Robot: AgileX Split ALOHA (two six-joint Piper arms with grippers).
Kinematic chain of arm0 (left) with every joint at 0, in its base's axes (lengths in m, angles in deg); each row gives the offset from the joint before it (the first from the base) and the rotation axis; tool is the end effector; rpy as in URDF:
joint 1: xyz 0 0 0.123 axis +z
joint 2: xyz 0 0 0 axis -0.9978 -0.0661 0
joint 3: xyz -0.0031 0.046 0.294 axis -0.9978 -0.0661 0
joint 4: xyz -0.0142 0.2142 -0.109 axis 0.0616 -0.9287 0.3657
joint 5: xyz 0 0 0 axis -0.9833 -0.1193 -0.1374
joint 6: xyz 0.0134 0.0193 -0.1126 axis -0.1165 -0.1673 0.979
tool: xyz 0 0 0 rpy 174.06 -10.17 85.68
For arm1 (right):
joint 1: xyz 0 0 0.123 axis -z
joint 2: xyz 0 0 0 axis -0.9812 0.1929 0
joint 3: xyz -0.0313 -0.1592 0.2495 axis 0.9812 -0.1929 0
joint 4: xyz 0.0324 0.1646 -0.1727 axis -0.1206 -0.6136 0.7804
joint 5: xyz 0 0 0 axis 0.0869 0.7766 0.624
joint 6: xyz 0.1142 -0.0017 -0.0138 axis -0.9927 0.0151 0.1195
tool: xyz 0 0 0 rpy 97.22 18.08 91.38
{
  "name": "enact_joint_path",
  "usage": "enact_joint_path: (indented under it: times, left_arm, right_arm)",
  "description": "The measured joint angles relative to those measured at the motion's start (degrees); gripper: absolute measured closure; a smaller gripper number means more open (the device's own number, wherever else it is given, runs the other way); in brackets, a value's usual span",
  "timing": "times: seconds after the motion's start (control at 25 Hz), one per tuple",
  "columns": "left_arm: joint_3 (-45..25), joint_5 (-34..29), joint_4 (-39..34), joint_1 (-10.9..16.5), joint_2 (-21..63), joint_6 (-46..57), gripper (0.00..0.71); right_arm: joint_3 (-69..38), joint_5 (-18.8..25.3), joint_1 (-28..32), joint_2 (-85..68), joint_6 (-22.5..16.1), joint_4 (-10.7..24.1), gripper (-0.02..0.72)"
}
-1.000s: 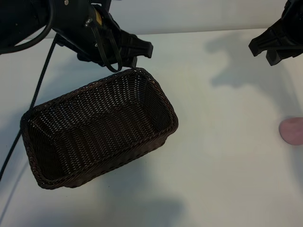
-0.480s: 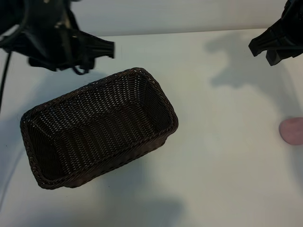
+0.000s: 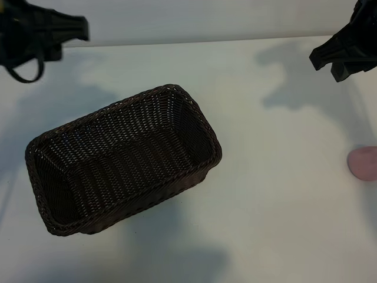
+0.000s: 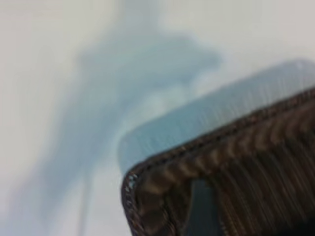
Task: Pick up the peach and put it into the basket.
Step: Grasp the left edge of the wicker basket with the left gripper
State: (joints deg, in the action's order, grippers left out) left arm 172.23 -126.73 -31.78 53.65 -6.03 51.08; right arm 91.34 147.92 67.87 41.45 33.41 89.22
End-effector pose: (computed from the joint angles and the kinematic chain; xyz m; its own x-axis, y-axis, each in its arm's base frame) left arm 0.2557 -0.1136 0.3843 -0.7863 -0.0372 -0.6167 -0.0534 0.9985 0.0079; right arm 0.3161 0.0558 0.3257 -0.9232 -0.2076 -0.3233 -0.2010 0.9781 -0.0541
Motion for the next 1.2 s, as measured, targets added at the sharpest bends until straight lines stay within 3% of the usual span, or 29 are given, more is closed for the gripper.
enact_joint_path:
  times: [0.32,0.64,1.0,1.2]
  left_arm:
    - [-2.1,0.0,-0.2,0.0,2.2,1.7,0.158]
    - [-19.6,0.0,-0.8,0.0,10.4,7.3,0.158]
    - [-35.3,0.0,-6.1,0.1,23.1,21.5,0.158]
    - [-41.0,1.4,-4.9,4.1,25.4,24.0,0.158]
  right_arm:
    - [0.0,0.0,0.0,0.0,0.0,0.0,0.283]
    - [0.0,0.0,0.0,0.0,0.0,-0.1,0.283]
    - [0.0,0.0,0.0,0.0,0.0,-0.1,0.283]
    - [0.0,0.0,0.0,0.0,0.0,-0.1,0.283]
